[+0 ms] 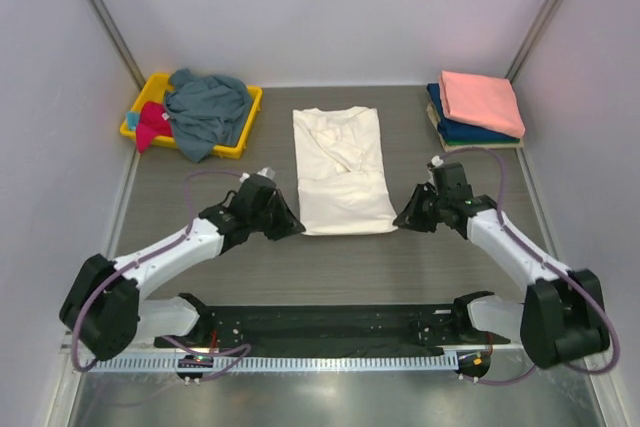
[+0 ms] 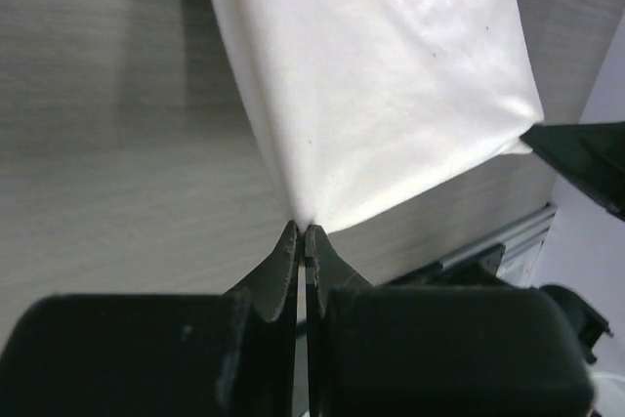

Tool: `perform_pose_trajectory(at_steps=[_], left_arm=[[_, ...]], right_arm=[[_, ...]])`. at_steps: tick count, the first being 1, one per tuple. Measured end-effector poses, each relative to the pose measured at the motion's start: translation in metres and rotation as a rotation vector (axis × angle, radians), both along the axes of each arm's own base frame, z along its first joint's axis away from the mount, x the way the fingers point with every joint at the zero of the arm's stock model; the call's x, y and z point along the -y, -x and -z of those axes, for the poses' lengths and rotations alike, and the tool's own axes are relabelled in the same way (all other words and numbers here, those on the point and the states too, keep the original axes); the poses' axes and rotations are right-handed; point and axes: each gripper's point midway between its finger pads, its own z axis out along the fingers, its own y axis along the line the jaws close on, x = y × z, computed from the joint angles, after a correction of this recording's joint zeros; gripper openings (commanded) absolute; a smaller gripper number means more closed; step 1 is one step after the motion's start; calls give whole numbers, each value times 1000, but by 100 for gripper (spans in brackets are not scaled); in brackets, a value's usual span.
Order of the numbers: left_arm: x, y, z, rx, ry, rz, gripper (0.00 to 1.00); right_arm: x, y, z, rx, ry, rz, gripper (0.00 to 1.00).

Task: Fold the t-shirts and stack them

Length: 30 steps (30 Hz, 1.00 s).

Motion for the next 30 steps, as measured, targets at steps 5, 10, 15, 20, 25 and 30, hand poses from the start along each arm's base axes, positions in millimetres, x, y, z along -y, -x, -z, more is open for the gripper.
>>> perform_pose_trajectory(at_steps=[5,10,15,20,25,30], left_arm=[[10,44,-24,38,-20,43,0],[11,88,-43,43,-47,65,0],[11,109,-65,64,-66,70,0],[3,97,-96,127,-108,16,0],[1,71,-136,225,-147,-33,0],[-11,35,-140,247,-217,-84,0]], right_arm=[[-2,28,-37,74,-22,-4,1],[-6,68,-58,75,-32,-24,1],[-4,83,-90,105,-39,-10,1],[-1,71,-117,131,-15,17,1],[-2,40,-128,120,64,33,1],[-9,6,-130,107,121,26,1]])
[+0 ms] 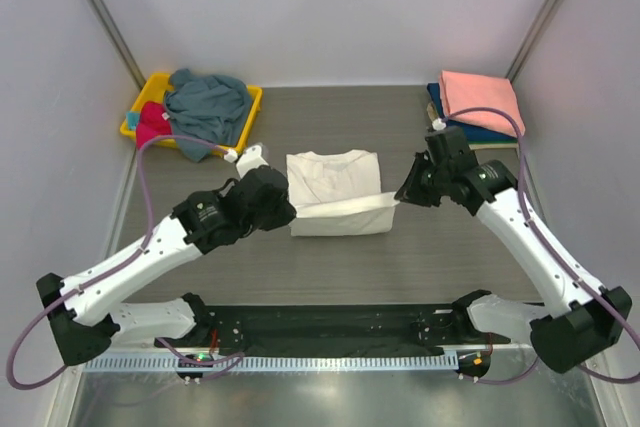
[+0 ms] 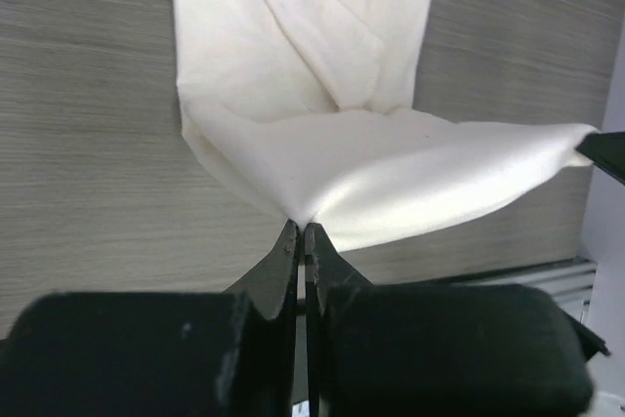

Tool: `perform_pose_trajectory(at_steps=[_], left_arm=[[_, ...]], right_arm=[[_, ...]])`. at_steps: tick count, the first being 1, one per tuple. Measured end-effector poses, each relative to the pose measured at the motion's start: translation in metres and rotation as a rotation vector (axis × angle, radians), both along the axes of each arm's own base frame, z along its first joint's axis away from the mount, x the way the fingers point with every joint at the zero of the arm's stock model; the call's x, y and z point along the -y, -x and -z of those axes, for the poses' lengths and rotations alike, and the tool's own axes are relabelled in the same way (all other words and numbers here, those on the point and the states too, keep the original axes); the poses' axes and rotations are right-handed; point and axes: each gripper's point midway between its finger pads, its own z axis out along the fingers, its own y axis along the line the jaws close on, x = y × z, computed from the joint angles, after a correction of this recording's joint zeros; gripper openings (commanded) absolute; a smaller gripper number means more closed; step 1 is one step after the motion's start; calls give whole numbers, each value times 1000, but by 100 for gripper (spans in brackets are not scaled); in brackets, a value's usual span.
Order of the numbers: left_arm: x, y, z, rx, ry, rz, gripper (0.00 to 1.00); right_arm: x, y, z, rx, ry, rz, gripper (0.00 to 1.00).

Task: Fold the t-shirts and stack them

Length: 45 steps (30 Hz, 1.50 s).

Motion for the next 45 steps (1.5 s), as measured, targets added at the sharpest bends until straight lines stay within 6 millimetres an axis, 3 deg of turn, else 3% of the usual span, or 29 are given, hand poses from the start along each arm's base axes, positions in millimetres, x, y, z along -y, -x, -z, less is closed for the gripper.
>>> perform_pose_trajectory(at_steps=[6,14,25,34,40,45], left_arm=[[-20,-42,18,-51,-47,-56,0],[-23,-97,20,-84,-37,-57,0],[-29,-167,56,-183,-50,-46,0],[-32,-207,90,-252,-59,-37,0],[-41,-238,112,-283,-61,-61,0],[-51,-252,130,-320,-53,-81,1]], right_arm=[[-10,-44,3,-1,28,-13,1],[-14,-97,14,-7,59,-23,1],[-17,-153,47,-46,102,-40,1],[-19,-192,71,-72,99,-41,1],[-28,-219,90,-94,71,-52,1],[-40,-244,96,-82,40,-63,1]])
